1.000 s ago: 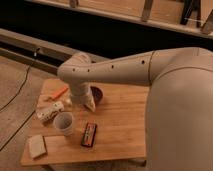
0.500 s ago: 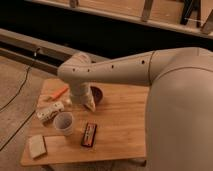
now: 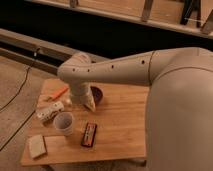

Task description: Place the eraser in the ceramic cup

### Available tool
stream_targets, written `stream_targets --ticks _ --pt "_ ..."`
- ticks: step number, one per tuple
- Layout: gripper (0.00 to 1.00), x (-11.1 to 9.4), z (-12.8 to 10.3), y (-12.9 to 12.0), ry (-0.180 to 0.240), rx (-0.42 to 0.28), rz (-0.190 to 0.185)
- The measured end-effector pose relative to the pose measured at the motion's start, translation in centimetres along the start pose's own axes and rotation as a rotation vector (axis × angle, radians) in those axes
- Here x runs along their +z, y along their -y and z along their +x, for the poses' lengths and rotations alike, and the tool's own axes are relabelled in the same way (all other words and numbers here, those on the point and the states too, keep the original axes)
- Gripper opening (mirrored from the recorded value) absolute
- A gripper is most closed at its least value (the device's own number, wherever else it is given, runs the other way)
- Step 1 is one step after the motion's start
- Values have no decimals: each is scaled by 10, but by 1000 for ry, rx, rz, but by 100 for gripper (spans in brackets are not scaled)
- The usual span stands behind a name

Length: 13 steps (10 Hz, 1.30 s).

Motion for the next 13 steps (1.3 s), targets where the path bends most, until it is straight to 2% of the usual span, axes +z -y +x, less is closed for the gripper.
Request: stream_targets --ticks 9,10,13 --pt "65 0 1 -1 0 -8 2" --pt "65 0 6 -10 -5 -39 8" --pt "65 -1 38 -71 -19 -251 4"
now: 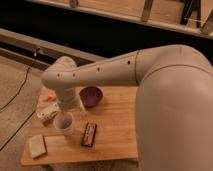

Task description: Place the eraser in the ceramic cup

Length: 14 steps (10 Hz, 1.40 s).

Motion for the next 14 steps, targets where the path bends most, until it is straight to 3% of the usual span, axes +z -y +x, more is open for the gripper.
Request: stream_targets --ticks 3,6,8,10,14 --pt "65 2 13 -71 -13 -219 -27" --pt "65 3 21 -121 -24 -369 -41" --pt "65 10 25 -151 -39 -461 -28" --pt "65 25 23 -169 -56 -496 -5" --pt "65 63 5 -182 -63 -431 81"
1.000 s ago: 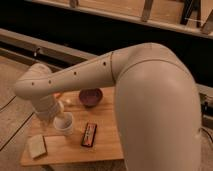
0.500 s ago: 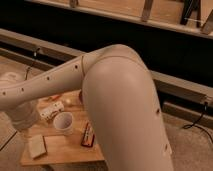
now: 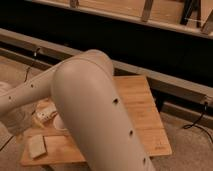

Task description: Place the eraser in the ceramic cup

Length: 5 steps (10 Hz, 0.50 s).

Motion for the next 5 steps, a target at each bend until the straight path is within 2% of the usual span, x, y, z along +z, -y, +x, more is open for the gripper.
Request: stream_targets --ticks 1,3,5 --pt "65 14 -3 -3 -14 19 13" --pt "65 35 -3 -9 -37 40 1" --pt "65 53 -3 -19 -52 59 -61"
